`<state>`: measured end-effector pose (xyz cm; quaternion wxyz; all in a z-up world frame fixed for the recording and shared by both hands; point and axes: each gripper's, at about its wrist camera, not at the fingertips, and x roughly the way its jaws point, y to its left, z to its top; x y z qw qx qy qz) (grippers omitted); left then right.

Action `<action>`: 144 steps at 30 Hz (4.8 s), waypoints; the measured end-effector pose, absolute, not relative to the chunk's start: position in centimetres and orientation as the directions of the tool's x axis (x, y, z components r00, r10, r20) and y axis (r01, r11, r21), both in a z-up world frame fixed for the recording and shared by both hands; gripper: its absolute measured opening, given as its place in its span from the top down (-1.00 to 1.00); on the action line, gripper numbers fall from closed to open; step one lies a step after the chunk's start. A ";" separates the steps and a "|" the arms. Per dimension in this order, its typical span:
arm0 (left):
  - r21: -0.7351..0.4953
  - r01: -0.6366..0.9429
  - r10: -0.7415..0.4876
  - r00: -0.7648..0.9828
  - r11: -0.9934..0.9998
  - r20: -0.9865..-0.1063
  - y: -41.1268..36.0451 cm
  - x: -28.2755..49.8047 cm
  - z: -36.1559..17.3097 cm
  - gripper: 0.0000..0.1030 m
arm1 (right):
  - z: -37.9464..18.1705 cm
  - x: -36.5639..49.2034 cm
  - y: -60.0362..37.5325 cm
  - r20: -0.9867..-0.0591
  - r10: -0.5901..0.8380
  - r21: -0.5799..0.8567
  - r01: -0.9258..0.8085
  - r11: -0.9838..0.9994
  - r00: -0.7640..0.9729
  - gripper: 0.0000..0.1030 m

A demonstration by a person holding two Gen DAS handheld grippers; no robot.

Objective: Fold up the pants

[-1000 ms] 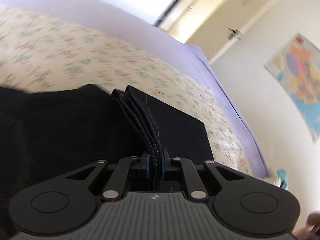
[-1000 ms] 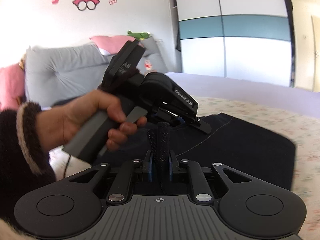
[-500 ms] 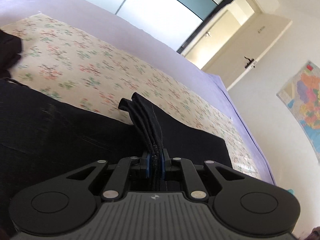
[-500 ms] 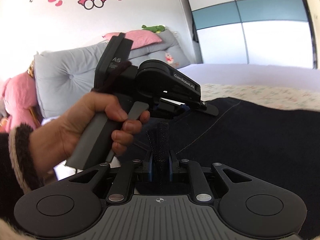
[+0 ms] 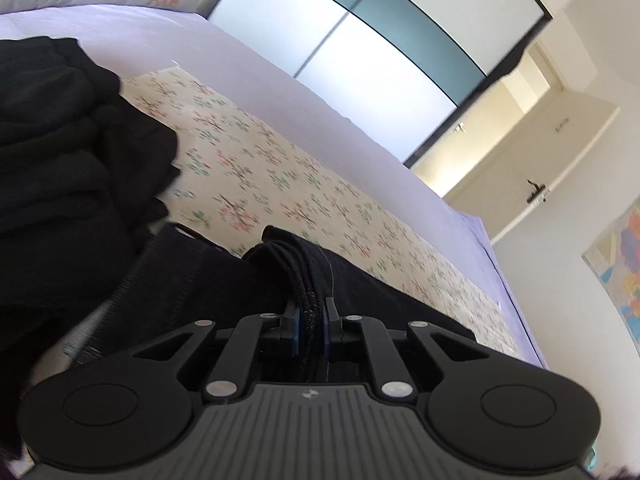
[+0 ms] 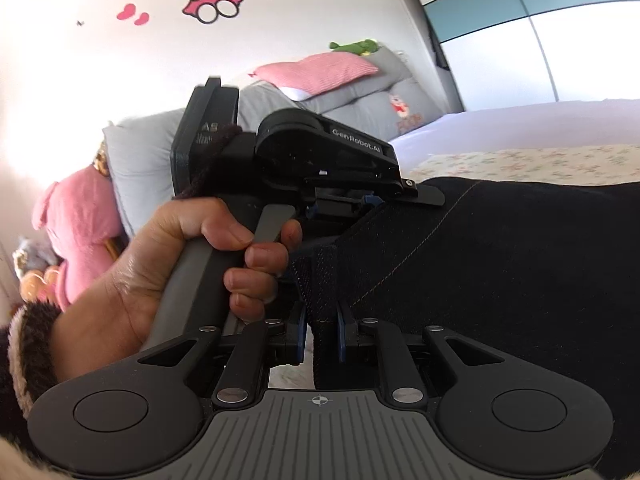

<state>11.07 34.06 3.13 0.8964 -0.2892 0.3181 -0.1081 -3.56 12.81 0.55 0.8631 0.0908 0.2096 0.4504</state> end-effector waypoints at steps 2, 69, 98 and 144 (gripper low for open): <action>-0.589 -0.007 -0.357 0.789 0.808 -0.500 35.0 10.8 3.3 -0.19 | 0.5 -3.6 13.7 -0.276 0.826 0.349 -0.750 0.562 0.491 0.71; -0.256 0.701 -0.692 0.452 0.666 -0.563 10.7 6.7 -3.1 -1.00 | -3.2 18.5 -14.9 -0.401 0.673 0.727 -0.232 0.647 0.621 0.57; -0.119 0.619 -0.520 0.524 0.776 -0.674 16.9 5.2 -2.7 -1.00 | -0.8 5.2 -10.8 -0.707 0.441 0.300 -0.330 0.895 0.553 0.20; 0.140 0.650 -0.492 0.682 0.747 -0.542 11.8 -2.6 -0.9 -0.97 | 5.5 -1.3 -8.8 -0.651 0.625 0.579 -0.250 0.776 0.432 0.66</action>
